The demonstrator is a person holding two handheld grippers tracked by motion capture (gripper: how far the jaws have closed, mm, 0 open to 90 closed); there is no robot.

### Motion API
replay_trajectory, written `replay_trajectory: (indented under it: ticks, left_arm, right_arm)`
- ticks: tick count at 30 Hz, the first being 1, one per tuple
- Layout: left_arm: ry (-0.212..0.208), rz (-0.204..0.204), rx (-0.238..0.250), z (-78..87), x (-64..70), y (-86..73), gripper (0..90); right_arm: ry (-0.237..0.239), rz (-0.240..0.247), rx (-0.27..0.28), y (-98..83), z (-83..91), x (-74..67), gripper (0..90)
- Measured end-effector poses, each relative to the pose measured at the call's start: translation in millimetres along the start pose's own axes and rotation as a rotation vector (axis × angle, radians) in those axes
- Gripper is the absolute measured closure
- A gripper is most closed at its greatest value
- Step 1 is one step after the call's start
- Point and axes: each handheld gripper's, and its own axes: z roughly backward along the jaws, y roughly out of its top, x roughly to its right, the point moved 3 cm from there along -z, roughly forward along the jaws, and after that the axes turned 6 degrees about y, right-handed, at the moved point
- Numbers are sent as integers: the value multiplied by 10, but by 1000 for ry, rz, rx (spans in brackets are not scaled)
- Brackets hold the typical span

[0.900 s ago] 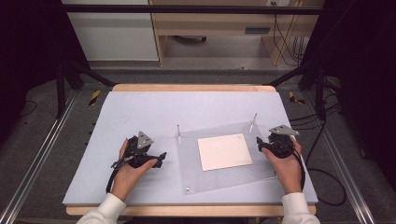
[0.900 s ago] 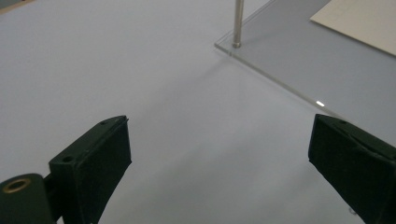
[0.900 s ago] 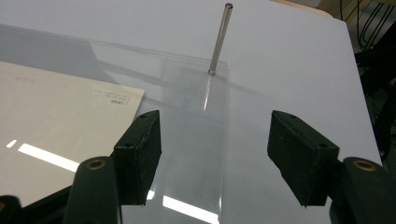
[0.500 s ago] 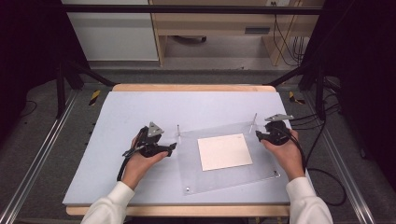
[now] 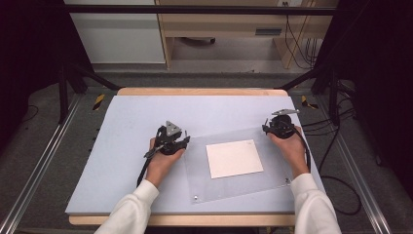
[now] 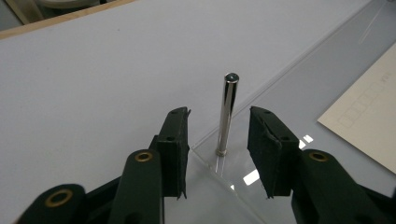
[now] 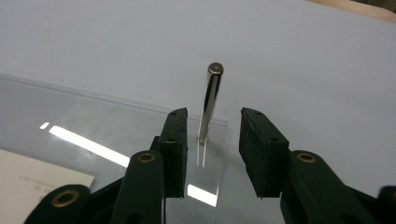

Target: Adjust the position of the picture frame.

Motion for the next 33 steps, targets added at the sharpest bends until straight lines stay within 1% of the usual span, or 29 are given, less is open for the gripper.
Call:
replay_trajectory:
  ticks: [2, 3, 4, 5, 6, 7, 8, 9, 11, 12, 13, 14, 15, 17, 18, 20, 21, 22, 24, 25, 26, 30, 33]
  left_arm:
    - [-21, -8, 8, -26, -3, 9, 622]
    - [-21, 6, 1, -28, 3, 8, 646]
    - [-18, 5, 3, -34, 4, 10, 658]
    - [-21, 1, 9, -44, 4, 15, 672]
    - [-20, 1, 9, -52, 2, 15, 695]
    - [-16, 13, 6, -58, 2, 10, 702]
    - [-15, 16, 3, -64, 0, 6, 712]
    - [-10, 14, -5, -70, -6, 0, 722]
    - [-11, 16, -7, -78, -8, -4, 726]
    - [-15, 33, -12, -100, -13, -13, 727]
    - [-11, 40, -14, -107, -22, -15, 728]
    - [-17, 42, -15, -111, -26, -16, 736]
    - [-17, 42, -15, -111, -26, -16, 744]
    - [-24, 41, -12, -125, -11, -19, 768]
    - [-32, 38, -16, -127, -12, -21, 779]
    - [-41, 41, -16, -139, -2, -27, 818]
    - [-40, 43, -21, -146, 7, -32, 831]
    - [-33, 31, -26, -147, 9, -35, 833]
    - [-28, 29, -24, -147, 14, -33, 839]
    - [-29, 31, -25, -149, 12, -33, 839]
    - [-39, 54, -26, -152, 3, -30, 837]
    - [-41, 51, -29, -151, 0, -28, 838]
    - [-43, 68, -42, -155, 0, -11, 837]
  right_arm:
    - [0, -7, -2, -1, -43, 16, 661]
    - [6, -3, -3, -6, -64, 28, 681]
    - [9, 3, -7, -15, -85, 32, 696]
    - [6, -2, -15, -22, -104, 32, 701]
    - [9, -6, -13, -28, -119, 39, 728]
    - [23, -12, -4, -27, -122, 35, 751]
    - [24, -13, 3, -23, -129, 34, 760]
    - [27, -16, 8, -18, -133, 33, 778]
    - [34, -19, 13, -13, -140, 31, 784]
    - [38, -16, 11, -4, -157, 20, 800]
    - [38, -13, 3, 1, -168, 14, 806]
    - [35, -6, -9, 8, -182, 9, 818]
    - [35, -6, -9, 8, -182, 9, 818]
    - [23, 7, -35, 52, -190, -7, 847]
    - [17, 13, -44, 58, -192, 0, 849]
    - [20, 4, -40, 55, -195, 3, 852]
    - [22, 4, -39, 53, -192, 3, 852]
    - [21, 1, -39, 53, -193, 2, 852]
    - [15, 1, -40, 55, -195, -2, 852]
    - [14, -1, -40, 56, -196, -2, 851]
    - [17, -3, -38, 58, -197, -2, 851]
    - [23, -6, -36, 58, -203, 4, 851]
    - [20, -2, -40, 68, -210, 6, 851]
